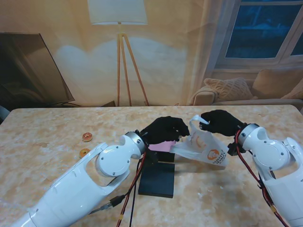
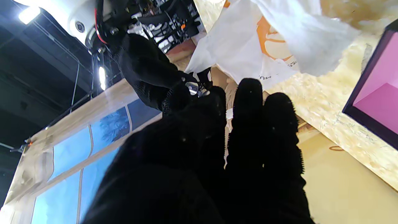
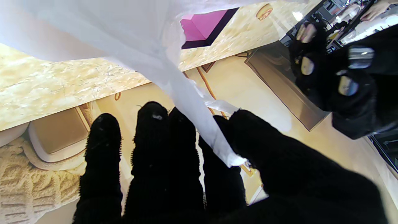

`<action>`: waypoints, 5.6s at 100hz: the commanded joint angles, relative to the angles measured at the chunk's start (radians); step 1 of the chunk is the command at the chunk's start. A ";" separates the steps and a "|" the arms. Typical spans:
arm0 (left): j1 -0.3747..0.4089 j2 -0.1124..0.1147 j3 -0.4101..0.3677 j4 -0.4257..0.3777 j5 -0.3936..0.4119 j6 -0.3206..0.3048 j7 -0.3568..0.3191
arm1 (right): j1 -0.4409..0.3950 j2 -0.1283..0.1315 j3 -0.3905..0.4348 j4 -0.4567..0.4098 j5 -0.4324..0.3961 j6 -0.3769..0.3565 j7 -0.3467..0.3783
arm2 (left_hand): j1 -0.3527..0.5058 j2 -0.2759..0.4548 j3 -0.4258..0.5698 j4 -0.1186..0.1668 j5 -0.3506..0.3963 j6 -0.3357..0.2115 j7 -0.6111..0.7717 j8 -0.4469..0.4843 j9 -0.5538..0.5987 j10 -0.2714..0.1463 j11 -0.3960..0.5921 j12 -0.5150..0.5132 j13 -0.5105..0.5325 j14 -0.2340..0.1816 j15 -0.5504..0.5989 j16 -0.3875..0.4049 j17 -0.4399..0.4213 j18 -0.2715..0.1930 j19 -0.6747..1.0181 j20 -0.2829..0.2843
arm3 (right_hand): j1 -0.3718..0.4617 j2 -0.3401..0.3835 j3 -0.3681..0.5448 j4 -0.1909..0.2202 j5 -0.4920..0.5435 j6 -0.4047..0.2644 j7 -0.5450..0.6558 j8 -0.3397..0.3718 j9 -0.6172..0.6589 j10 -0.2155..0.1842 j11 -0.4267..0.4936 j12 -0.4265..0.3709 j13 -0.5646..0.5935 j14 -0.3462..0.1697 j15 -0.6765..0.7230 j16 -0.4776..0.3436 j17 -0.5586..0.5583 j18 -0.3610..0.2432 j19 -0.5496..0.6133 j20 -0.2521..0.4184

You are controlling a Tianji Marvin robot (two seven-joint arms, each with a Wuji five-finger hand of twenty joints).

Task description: Pack mini donuts into a plastic bag, tie the opening and put the bag into the gift box

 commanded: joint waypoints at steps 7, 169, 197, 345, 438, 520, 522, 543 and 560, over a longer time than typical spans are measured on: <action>0.002 -0.048 0.024 0.021 0.013 0.023 0.054 | -0.018 -0.008 0.006 -0.018 0.016 0.009 0.011 | -0.016 -0.062 0.038 -0.038 0.030 -0.033 0.048 -0.027 0.066 -0.017 -0.042 0.032 0.052 -0.006 0.005 -0.031 0.050 -0.023 0.033 -0.027 | 0.109 0.083 0.087 0.020 -0.026 -0.069 -0.048 -0.031 -0.027 0.026 -0.010 -0.012 -0.007 -0.005 -0.013 0.004 0.016 -0.002 -0.001 0.019; -0.129 -0.110 0.168 0.207 -0.031 0.140 0.034 | -0.064 -0.031 0.012 -0.075 0.189 0.105 -0.027 | -0.076 -0.036 -0.016 -0.046 0.039 0.080 -0.080 -0.096 -0.053 0.068 0.053 -0.090 -0.028 0.071 0.039 -0.343 0.107 0.020 0.008 -0.166 | 0.192 -0.048 0.127 -0.096 0.004 0.005 -0.044 -0.206 -0.198 0.156 -0.504 -0.596 -0.233 0.169 -0.816 -0.532 -0.214 0.037 -0.184 -0.208; -0.140 -0.124 0.183 0.201 -0.009 0.196 0.057 | -0.068 -0.022 0.007 -0.080 0.209 0.085 0.016 | -0.070 -0.066 -0.005 -0.047 0.018 0.089 -0.112 -0.088 -0.096 0.074 0.082 -0.101 -0.040 0.070 0.068 -0.331 0.139 -0.048 0.034 -0.139 | 0.206 -0.070 0.106 -0.129 0.020 -0.027 -0.073 -0.236 -0.195 0.162 -0.601 -0.696 -0.232 0.180 -0.970 -0.653 -0.225 0.004 -0.276 -0.270; -0.169 -0.164 0.249 0.204 0.091 0.384 0.104 | -0.092 -0.025 0.006 -0.090 0.232 0.040 0.001 | -0.250 -0.194 0.145 -0.111 0.065 0.137 -0.206 -0.005 -0.137 0.107 0.153 -0.204 -0.132 0.110 0.123 -0.209 -0.037 0.036 0.071 0.033 | 0.253 -0.066 0.035 -0.179 0.014 -0.034 -0.105 -0.282 -0.259 0.162 -0.625 -0.758 -0.293 0.174 -1.085 -0.716 -0.303 -0.053 -0.441 -0.382; -0.186 -0.155 0.268 0.223 0.100 0.364 0.069 | -0.103 -0.024 0.008 -0.102 0.250 0.032 0.006 | -0.596 -0.344 0.391 -0.056 -0.113 0.214 -0.603 -0.107 -0.453 0.132 -0.020 -0.285 -0.459 0.110 -0.095 -0.389 -0.339 0.060 -0.115 0.008 | 0.255 -0.077 0.039 -0.182 0.022 -0.012 -0.101 -0.300 -0.256 0.169 -0.608 -0.774 -0.282 0.180 -1.083 -0.732 -0.271 -0.080 -0.483 -0.412; -0.167 -0.084 0.257 0.126 0.130 0.308 -0.038 | -0.115 -0.030 0.017 -0.104 0.195 0.015 -0.042 | -0.393 -0.071 0.160 0.001 0.007 0.190 -0.404 0.089 -0.389 0.158 0.064 -0.174 -0.442 0.167 0.052 -0.206 -0.341 0.025 0.021 0.118 | 0.244 -0.072 0.058 -0.173 0.020 -0.009 -0.089 -0.283 -0.244 0.152 -0.597 -0.760 -0.270 0.183 -1.071 -0.722 -0.262 -0.069 -0.443 -0.396; -0.164 -0.083 0.254 0.122 0.130 0.308 -0.036 | -0.116 -0.031 0.017 -0.103 0.194 0.016 -0.046 | -0.388 -0.068 0.157 0.003 0.006 0.191 -0.393 0.096 -0.387 0.157 0.071 -0.166 -0.440 0.168 0.061 -0.196 -0.338 0.020 0.026 0.123 | 0.244 -0.071 0.059 -0.172 0.019 -0.009 -0.088 -0.282 -0.243 0.152 -0.595 -0.759 -0.269 0.183 -1.070 -0.721 -0.262 -0.067 -0.440 -0.394; -0.124 -0.063 0.227 0.072 0.184 0.305 -0.021 | -0.115 -0.037 0.017 -0.097 0.176 0.033 -0.072 | -0.312 -0.079 0.023 -0.061 -0.066 0.157 -0.148 0.193 -0.403 0.181 0.204 0.052 -0.387 0.165 0.383 0.212 -0.311 -0.019 0.293 0.414 | 0.232 -0.046 0.057 -0.147 0.003 -0.016 -0.077 -0.238 -0.242 0.152 -0.575 -0.720 -0.264 0.191 -1.029 -0.682 -0.273 -0.048 -0.390 -0.365; -0.085 -0.040 0.206 0.038 0.228 0.247 -0.024 | -0.104 -0.041 0.011 -0.086 0.177 0.054 -0.087 | -0.384 -0.019 0.094 0.021 -0.104 0.192 -0.294 0.122 -0.490 0.218 0.091 0.008 -0.490 0.186 0.258 0.174 -0.394 0.023 0.157 0.397 | 0.202 -0.005 0.062 -0.099 -0.010 -0.024 -0.063 -0.181 -0.243 0.144 -0.557 -0.687 -0.264 0.185 -1.001 -0.654 -0.274 -0.045 -0.367 -0.350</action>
